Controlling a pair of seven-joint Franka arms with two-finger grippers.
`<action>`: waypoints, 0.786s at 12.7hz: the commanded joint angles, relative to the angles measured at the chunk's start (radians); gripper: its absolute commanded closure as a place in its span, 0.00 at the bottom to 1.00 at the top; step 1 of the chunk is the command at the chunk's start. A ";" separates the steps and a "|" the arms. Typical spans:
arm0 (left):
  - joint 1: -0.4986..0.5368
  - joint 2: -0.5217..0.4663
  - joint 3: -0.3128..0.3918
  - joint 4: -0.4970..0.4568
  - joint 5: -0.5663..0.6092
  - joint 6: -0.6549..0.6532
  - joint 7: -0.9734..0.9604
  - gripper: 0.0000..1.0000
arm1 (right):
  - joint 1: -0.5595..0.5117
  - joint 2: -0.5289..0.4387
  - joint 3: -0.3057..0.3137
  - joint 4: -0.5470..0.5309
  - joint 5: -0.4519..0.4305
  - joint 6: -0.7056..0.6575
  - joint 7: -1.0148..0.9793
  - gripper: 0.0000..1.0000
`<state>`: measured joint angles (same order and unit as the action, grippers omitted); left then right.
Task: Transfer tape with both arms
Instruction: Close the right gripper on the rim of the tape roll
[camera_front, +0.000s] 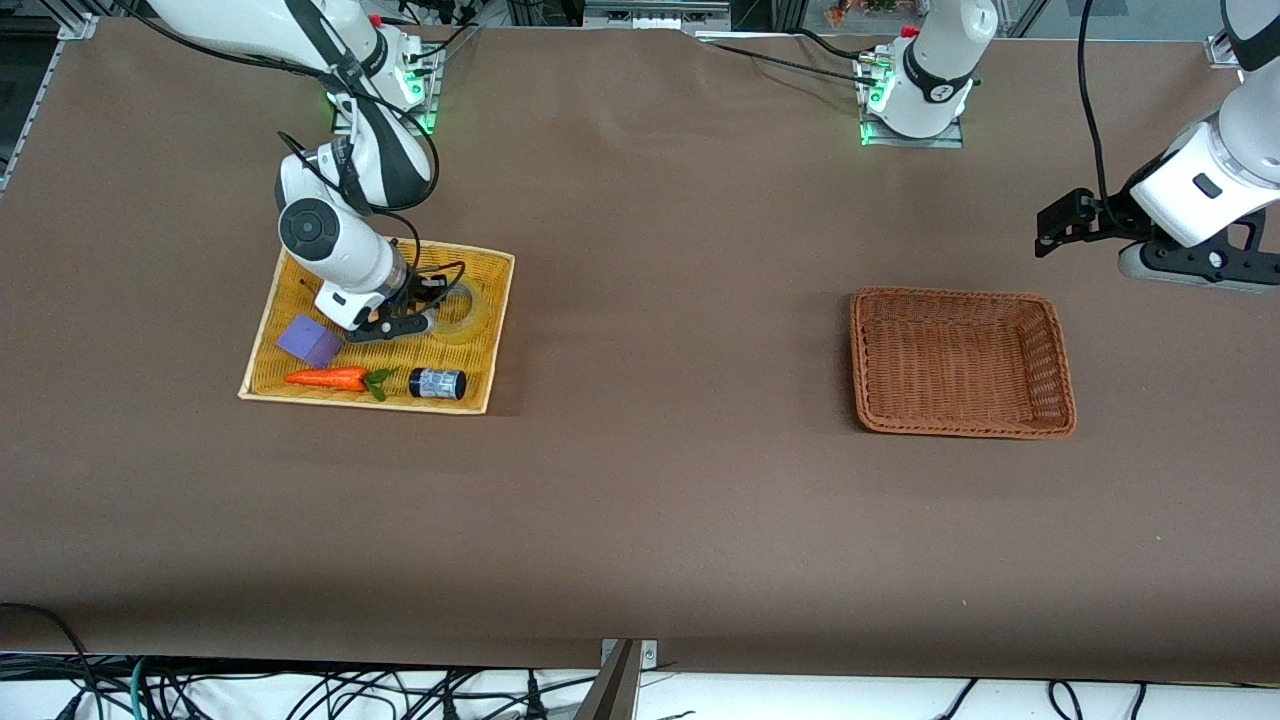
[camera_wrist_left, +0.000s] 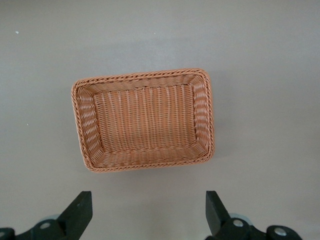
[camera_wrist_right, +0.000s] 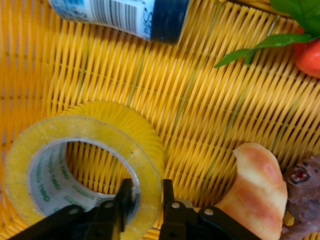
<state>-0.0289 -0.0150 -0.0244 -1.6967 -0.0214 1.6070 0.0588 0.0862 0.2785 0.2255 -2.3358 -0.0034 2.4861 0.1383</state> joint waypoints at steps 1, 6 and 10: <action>0.003 0.000 0.001 0.019 -0.020 -0.019 0.006 0.00 | 0.000 -0.054 0.015 0.032 0.005 -0.070 0.007 1.00; 0.001 0.001 0.001 0.025 -0.018 -0.019 0.006 0.00 | 0.000 -0.094 0.058 0.303 0.003 -0.433 0.009 1.00; 0.001 0.001 0.001 0.025 -0.015 -0.019 0.006 0.00 | 0.091 -0.067 0.094 0.433 0.002 -0.493 0.149 1.00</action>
<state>-0.0289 -0.0150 -0.0244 -1.6943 -0.0215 1.6070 0.0588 0.1112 0.1855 0.3076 -1.9605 -0.0030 2.0255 0.1913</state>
